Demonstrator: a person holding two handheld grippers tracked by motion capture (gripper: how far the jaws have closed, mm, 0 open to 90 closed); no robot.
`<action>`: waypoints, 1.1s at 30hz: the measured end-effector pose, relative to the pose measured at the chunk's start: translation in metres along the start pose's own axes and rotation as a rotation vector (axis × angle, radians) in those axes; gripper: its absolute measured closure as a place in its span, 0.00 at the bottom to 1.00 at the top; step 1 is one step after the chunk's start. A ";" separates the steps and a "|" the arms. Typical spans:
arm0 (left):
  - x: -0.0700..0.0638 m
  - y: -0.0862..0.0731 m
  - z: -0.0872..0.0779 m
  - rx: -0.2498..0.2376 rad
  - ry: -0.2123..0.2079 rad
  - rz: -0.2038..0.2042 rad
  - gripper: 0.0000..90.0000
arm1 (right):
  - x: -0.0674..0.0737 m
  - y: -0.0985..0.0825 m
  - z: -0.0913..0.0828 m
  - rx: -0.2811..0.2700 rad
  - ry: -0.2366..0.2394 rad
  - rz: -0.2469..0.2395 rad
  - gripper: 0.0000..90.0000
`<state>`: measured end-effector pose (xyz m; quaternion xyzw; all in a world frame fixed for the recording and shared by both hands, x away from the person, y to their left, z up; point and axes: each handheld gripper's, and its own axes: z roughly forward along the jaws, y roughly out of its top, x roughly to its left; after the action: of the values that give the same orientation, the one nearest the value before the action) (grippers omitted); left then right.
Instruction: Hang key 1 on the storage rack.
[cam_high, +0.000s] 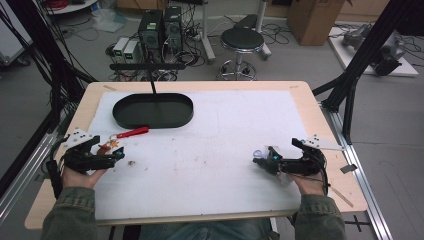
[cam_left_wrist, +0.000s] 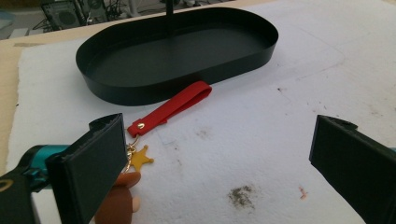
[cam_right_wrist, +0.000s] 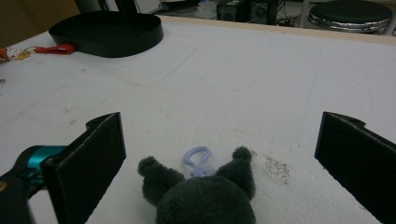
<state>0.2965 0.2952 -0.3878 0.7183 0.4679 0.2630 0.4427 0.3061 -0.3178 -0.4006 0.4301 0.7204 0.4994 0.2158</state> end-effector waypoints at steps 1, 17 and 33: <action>0.001 0.001 0.001 0.009 0.006 0.007 0.05 | 0.000 0.000 0.000 -0.001 0.000 -0.002 0.01; 0.021 0.015 0.018 0.118 0.022 0.023 0.05 | -0.001 0.000 0.001 0.003 0.012 -0.007 0.01; 0.038 0.029 0.031 0.197 -0.007 0.038 0.07 | -0.001 0.000 0.002 0.002 0.019 -0.001 0.01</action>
<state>0.3502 0.3127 -0.3783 0.7681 0.4763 0.2215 0.3663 0.3083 -0.3179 -0.4016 0.4252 0.7232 0.5026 0.2091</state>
